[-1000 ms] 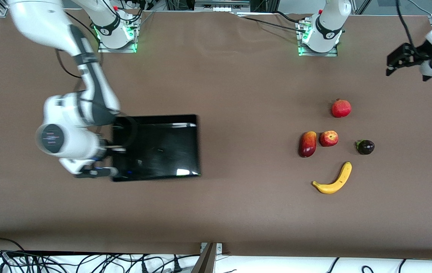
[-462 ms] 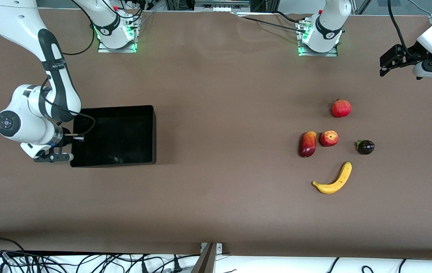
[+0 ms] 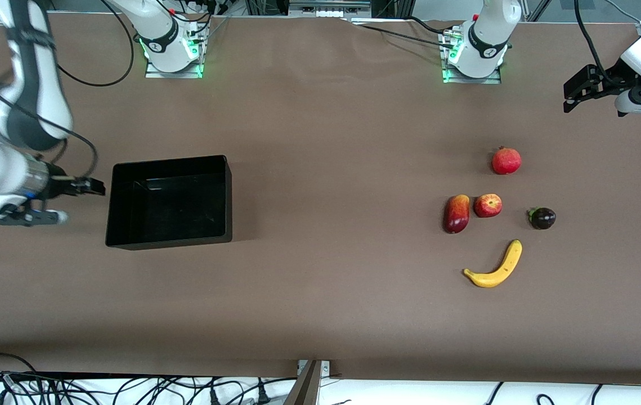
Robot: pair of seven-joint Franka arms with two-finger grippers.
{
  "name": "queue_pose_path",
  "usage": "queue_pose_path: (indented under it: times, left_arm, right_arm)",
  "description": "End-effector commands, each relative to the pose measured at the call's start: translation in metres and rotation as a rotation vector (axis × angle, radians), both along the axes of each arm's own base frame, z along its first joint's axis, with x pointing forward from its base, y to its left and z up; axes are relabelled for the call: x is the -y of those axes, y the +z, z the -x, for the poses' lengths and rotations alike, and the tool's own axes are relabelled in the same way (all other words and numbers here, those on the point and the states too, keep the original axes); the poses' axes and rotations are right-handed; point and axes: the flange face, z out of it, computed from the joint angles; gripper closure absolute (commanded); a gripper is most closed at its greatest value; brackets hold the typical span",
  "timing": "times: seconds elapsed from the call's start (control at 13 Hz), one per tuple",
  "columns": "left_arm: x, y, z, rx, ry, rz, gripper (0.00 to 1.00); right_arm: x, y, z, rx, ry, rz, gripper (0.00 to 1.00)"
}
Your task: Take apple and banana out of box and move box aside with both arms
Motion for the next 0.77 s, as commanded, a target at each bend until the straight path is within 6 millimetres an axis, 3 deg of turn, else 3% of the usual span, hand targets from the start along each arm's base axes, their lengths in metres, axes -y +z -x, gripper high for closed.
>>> queue_pose_path:
  times: [0.0,0.08,0.15,0.23,0.31,0.46,0.69]
  left_arm:
    - [0.003,0.015,0.000,0.015,0.010,0.016,0.00]
    - [0.004,0.015,-0.001,0.014,0.006,0.014,0.00]
    - [0.002,0.017,-0.001,0.018,0.003,0.015,0.00]
    - [-0.002,0.025,-0.001,0.035,0.010,0.013,0.00]
    - [-0.008,0.031,-0.001,0.048,0.019,0.013,0.00]
    - [-0.012,0.034,0.000,0.048,0.026,0.019,0.00]
    - [-0.006,0.032,0.001,0.034,0.022,0.020,0.00]
  right_arm:
    - [-0.009,0.073,0.000,-0.049,0.009,0.039,0.00]
    - [-0.011,0.098,0.003,-0.052,-0.001,0.024,0.00]
    - [0.004,0.104,0.002,-0.038,-0.020,-0.003,0.00]
    - [0.007,0.107,0.003,-0.029,-0.002,-0.025,0.00]
    - [0.003,0.120,0.017,-0.021,-0.014,-0.015,0.00]
    - [-0.008,0.108,0.045,0.069,-0.101,0.055,0.00]
    - [-0.005,0.109,0.045,0.097,-0.092,0.055,0.00]
